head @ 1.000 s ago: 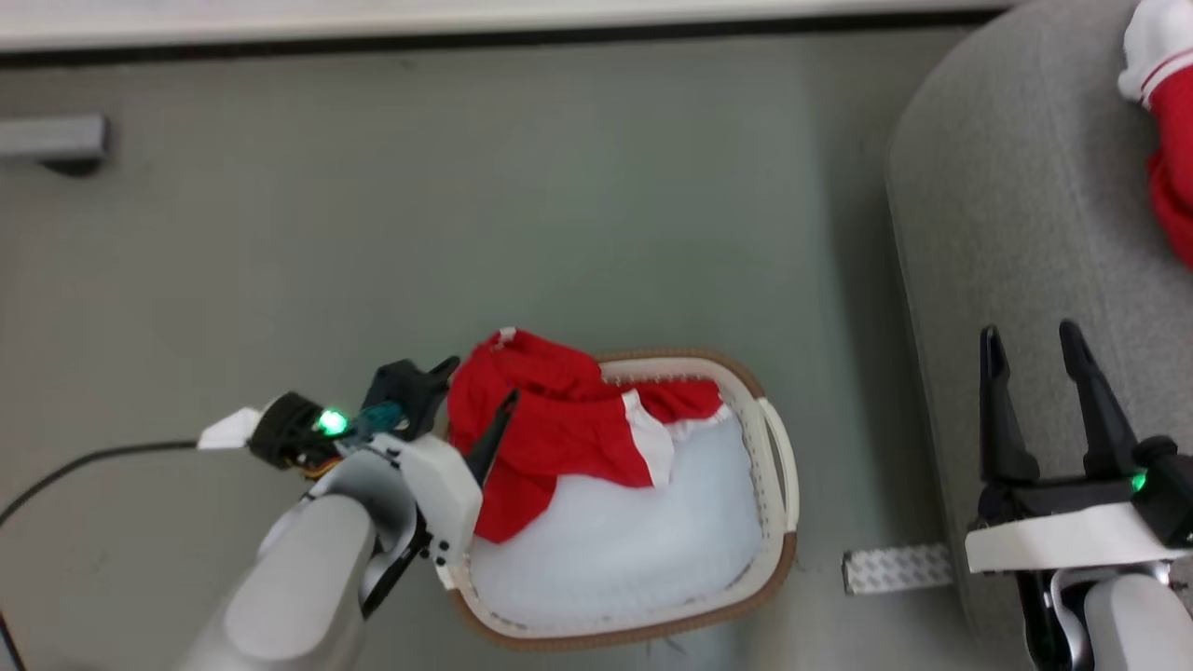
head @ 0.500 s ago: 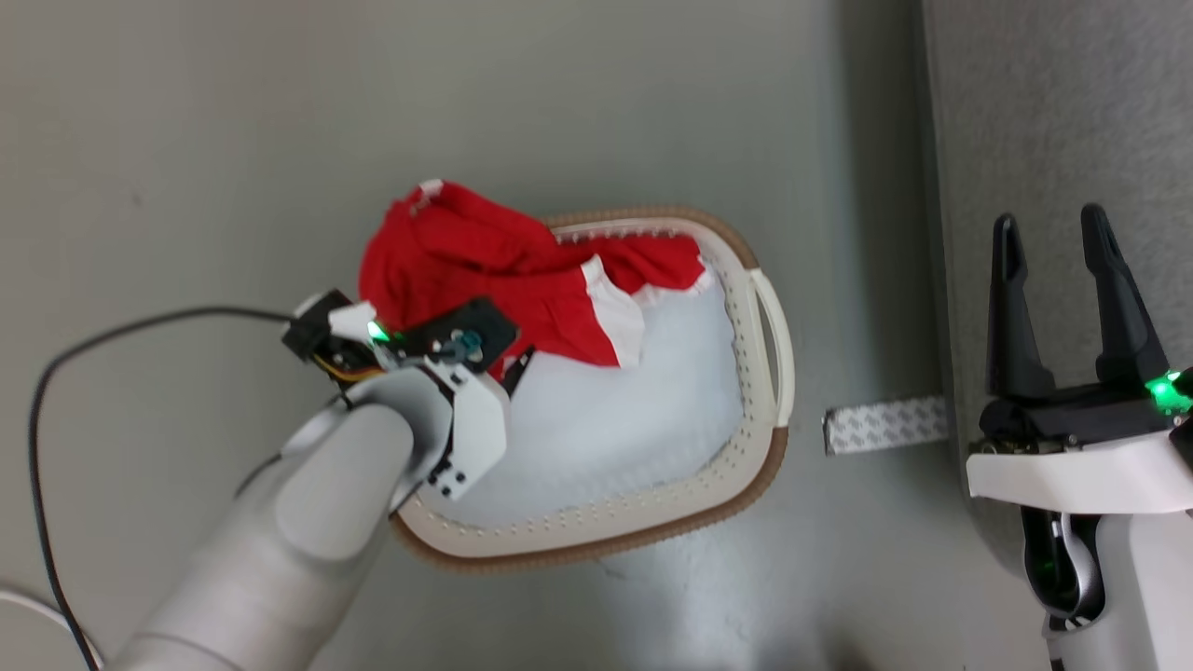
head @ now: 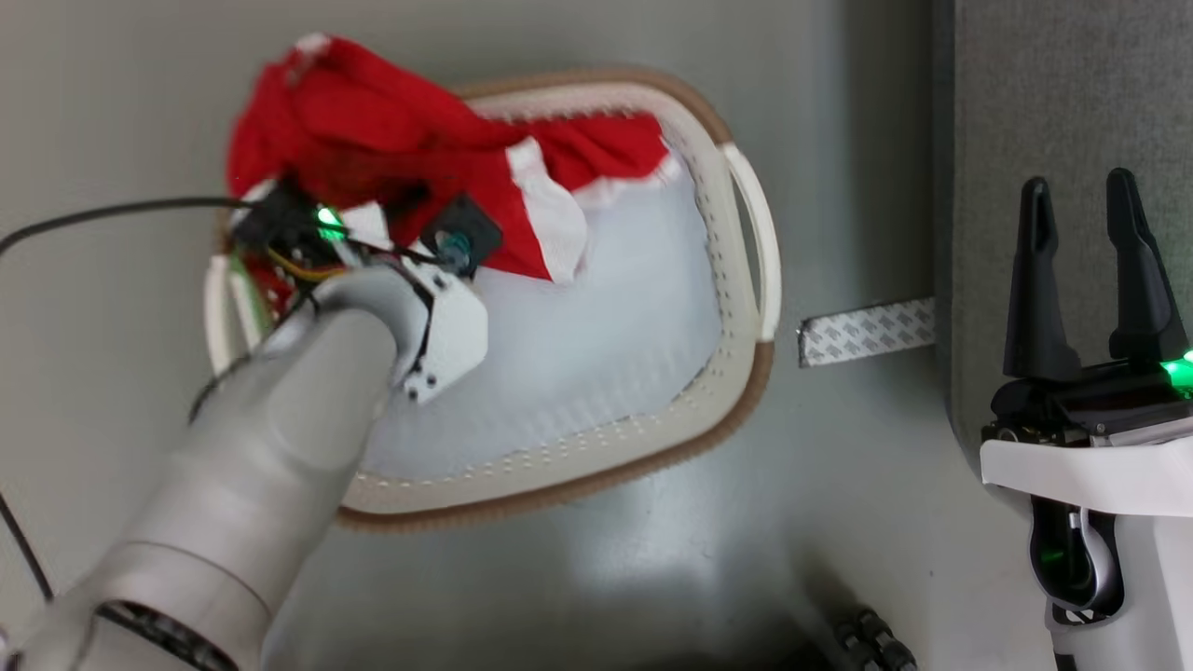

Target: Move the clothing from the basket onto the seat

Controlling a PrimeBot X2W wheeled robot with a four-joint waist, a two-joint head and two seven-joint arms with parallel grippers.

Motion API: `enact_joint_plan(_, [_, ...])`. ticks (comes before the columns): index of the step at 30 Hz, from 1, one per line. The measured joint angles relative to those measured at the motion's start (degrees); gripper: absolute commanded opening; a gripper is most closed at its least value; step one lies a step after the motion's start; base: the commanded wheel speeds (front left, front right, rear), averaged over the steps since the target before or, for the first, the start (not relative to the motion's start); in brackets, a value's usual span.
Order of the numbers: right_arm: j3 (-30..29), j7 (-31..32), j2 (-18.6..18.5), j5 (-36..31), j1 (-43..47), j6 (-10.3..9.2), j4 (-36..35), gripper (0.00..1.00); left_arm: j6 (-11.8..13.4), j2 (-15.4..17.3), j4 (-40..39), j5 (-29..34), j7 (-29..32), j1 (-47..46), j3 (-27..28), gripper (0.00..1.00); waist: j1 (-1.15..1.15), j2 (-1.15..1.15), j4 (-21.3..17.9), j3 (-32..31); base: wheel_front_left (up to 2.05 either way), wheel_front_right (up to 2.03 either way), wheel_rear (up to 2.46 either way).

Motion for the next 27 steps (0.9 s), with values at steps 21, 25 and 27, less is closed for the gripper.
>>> enact_joint_plan(21, [-0.5,0.0,0.0,3.5,1.5,0.00,0.2,1.00,-1.5,-2.0,8.2,-2.5,-4.4,0.0,-1.7,0.00,0.00,0.00,-2.5,-0.3,0.00,0.00,0.00])
enact_joint_plan(25, [-1.1,0.0,0.0,3.0,1.1,0.00,1.6,1.00,-1.9,-3.3,8.1,-4.2,-6.9,1.1,-1.1,0.00,0.00,0.00,-2.2,-2.3,0.00,0.00,0.00])
enact_joint_plan(27, [-1.6,0.0,0.0,2.5,1.1,0.00,2.6,1.00,-2.2,-4.0,7.9,-5.9,-8.2,2.4,-0.7,0.00,0.00,0.00,-1.7,-3.9,0.00,0.00,0.00])
